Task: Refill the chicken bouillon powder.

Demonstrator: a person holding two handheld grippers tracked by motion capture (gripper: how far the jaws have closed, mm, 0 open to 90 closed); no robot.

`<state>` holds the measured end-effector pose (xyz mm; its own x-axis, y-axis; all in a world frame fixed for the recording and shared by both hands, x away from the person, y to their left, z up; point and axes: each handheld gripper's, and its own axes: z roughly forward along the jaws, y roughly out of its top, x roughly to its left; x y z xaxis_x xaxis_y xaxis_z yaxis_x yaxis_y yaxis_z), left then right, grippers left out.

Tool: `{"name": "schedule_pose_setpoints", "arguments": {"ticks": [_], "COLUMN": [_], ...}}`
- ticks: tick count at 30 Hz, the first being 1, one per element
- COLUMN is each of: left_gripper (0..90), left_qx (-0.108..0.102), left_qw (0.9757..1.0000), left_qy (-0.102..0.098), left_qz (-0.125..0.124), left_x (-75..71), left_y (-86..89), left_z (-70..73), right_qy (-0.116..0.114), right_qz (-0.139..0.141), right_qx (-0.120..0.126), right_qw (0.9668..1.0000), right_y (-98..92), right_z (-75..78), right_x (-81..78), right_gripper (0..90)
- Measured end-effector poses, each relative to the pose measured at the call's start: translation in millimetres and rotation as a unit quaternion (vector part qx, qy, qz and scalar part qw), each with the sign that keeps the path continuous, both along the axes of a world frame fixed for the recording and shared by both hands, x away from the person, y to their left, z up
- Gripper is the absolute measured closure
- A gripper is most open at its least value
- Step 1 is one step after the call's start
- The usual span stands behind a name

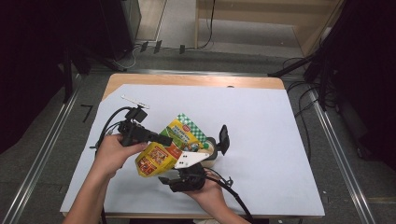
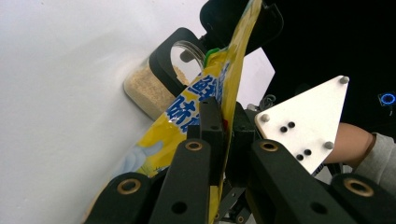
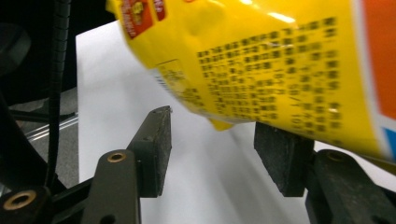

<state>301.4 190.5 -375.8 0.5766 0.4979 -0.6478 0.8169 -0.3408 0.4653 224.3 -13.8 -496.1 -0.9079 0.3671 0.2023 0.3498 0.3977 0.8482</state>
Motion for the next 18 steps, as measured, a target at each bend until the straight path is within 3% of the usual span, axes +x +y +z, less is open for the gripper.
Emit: {"name": "schedule_pose_setpoints", "arguments": {"ticks": [5,18], "left_gripper": [89.1,90.0], "left_qx": [-0.012,-0.019], "left_qw": [0.9999,0.9997], "left_qy": [0.001,-0.001], "left_qz": [0.008,0.013], "left_x": [1.5,2.1], "left_y": [4.7,9.2], "left_z": [-0.9,-1.1], "right_qy": [0.003,0.004], "right_qz": [-0.011,-0.017], "right_qx": [0.006,0.003], "right_qw": [0.9999,0.9998], "right_y": [-2.9,-3.0], "right_z": [0.9,-0.3], "right_x": [2.1,3.6], "right_gripper": [46.6,46.4]}}
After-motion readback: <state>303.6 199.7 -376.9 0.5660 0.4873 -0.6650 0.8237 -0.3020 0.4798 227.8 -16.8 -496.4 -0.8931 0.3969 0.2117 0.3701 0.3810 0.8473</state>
